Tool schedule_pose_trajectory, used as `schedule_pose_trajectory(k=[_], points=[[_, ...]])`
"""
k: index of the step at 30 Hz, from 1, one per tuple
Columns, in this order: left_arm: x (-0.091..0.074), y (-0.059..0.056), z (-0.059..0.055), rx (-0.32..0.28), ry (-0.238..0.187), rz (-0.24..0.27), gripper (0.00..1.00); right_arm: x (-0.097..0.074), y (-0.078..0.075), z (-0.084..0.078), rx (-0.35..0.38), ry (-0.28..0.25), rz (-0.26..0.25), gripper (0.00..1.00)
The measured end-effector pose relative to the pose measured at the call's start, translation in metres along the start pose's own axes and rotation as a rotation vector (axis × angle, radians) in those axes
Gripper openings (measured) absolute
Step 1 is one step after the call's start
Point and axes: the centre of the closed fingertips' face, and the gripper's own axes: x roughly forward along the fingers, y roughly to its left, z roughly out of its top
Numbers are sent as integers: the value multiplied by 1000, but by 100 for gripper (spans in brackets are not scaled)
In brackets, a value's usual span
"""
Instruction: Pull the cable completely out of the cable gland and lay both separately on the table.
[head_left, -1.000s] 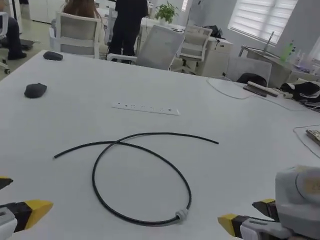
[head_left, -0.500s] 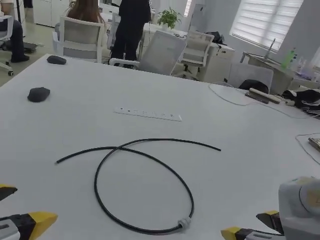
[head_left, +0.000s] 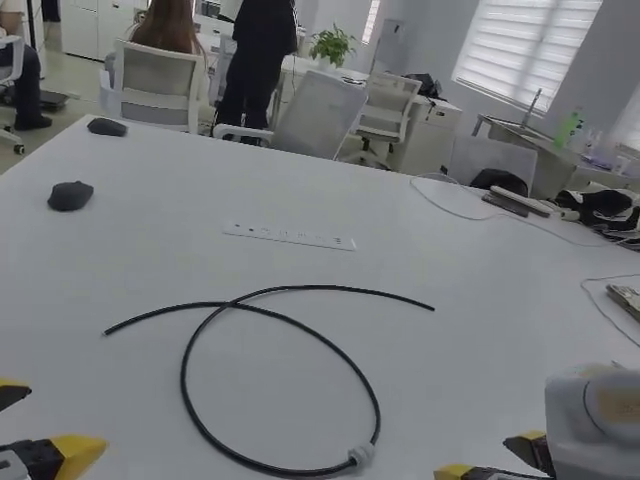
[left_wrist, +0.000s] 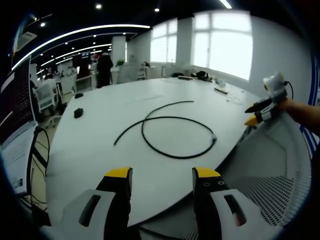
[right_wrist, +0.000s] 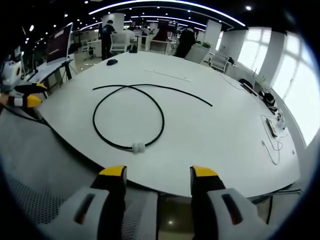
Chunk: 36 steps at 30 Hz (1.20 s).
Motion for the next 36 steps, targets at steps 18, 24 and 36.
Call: schedule_pose_trajectory(k=[18,24,36], points=[[-1,-5,6,177,118,47,57,3,13,-3,-40,25,100,48],[12,-23,49,332,87,85,56,0,40,1,-86,12,291,53],[95,-109,83,342,82,-157,55,-10,12,7,-118,-1,388,55]])
